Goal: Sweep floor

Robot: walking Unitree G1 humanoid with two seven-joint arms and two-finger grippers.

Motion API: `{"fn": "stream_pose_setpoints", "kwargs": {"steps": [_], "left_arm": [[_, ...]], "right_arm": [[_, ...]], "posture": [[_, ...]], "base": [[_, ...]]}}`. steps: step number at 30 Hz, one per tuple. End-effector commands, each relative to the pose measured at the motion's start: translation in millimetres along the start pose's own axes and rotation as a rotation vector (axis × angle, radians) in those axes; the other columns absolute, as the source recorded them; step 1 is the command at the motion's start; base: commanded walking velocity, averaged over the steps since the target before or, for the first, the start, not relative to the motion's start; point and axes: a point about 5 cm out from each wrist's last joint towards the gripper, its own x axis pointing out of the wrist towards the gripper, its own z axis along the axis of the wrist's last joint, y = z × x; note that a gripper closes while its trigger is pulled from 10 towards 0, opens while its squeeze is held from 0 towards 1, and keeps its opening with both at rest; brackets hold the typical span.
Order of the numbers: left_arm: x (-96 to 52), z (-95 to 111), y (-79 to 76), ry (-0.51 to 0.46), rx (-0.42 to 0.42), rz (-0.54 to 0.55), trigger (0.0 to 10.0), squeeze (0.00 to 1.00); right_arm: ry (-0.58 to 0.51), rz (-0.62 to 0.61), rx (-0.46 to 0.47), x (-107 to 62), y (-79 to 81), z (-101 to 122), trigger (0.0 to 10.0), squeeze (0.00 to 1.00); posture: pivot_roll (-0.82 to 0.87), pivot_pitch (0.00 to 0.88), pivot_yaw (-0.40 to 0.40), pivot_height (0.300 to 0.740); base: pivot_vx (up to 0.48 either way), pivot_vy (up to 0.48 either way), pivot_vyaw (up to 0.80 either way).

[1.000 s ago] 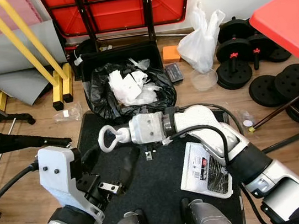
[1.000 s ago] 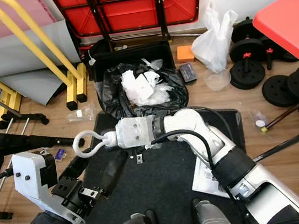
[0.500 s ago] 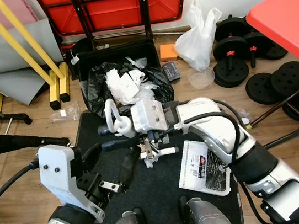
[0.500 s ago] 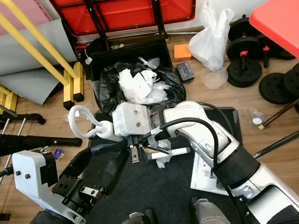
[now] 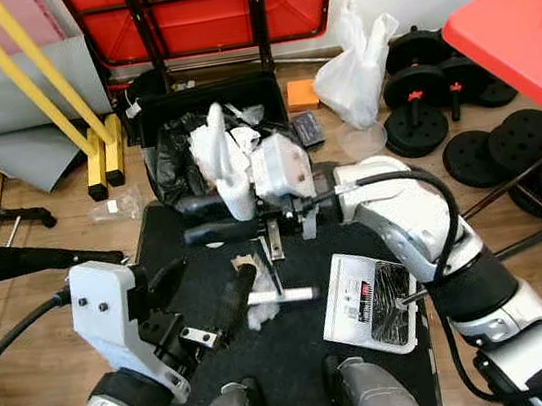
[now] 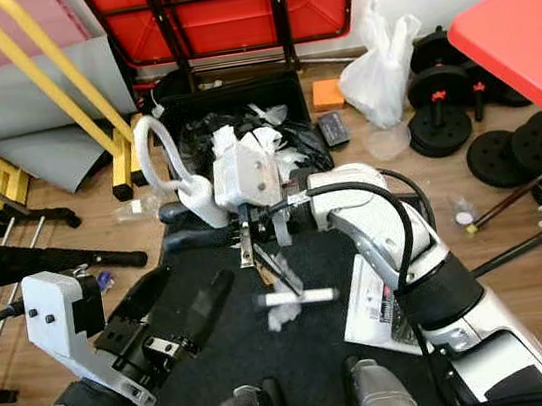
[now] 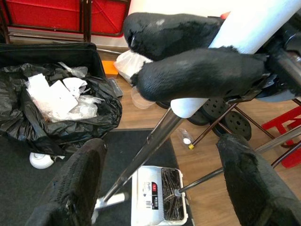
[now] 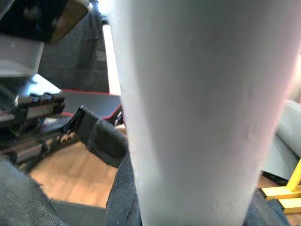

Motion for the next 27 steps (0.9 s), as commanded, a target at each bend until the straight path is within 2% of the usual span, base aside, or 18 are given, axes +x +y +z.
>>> {"fn": "stream_pose_setpoints", "kwargs": {"steps": [1,10,18,19,20,22,24,27], "left_arm": [[-1.3,-3.9,3.1,0.021,-0.015,0.052,10.0,0.0],[0.0,-5.5,3.3,0.022,-0.018,0.05,10.0,0.0],[1.4,-7.1,3.7,0.022,-0.021,0.047,10.0,0.0],[2.2,-7.8,4.0,0.023,-0.021,0.046,10.0,0.0],[3.5,-9.0,4.5,0.025,-0.021,0.044,10.0,0.0],[3.5,-9.0,4.5,0.025,-0.021,0.044,10.0,0.0],[5.7,-12.0,5.1,0.041,-0.02,0.033,10.0,0.0],[5.7,-12.0,5.1,0.041,-0.02,0.033,10.0,0.0]], "right_arm": [[-0.064,-0.011,-0.018,0.7,-1.9,15.9,10.0,0.0],[-0.047,-0.048,-0.052,-2.8,-7.8,19.1,10.0,0.0],[-0.059,-0.079,-0.079,-8.6,-14.7,34.9,10.0,0.0],[-0.083,-0.089,-0.076,-9.7,-16.9,44.1,10.0,0.0],[-0.137,-0.108,-0.043,-10.3,-19.7,53.9,10.0,0.0],[-0.137,-0.108,-0.043,-10.3,-19.7,53.9,10.0,0.0],[-0.258,-0.186,0.073,-10.9,-28.2,67.1,10.0,0.0],[-0.258,-0.186,0.073,-10.9,-28.2,67.1,10.0,0.0]], "posture": [[0.0,0.297,-0.007,0.74],[-0.01,0.277,-0.009,0.74],[-0.01,0.264,-0.009,0.74],[-0.02,0.25,-0.01,0.74],[-0.02,0.237,-0.017,0.74],[-0.02,0.237,-0.017,0.74],[-0.03,0.224,-0.024,0.74],[-0.03,0.224,-0.024,0.74]], "base": [[0.0,0.0,0.0],[0.0,0.0,0.0],[0.0,0.0,0.0],[0.0,0.0,0.0],[0.0,0.0,0.0],[0.0,0.0,0.0],[0.0,0.0,0.0],[0.0,0.0,0.0]]}}
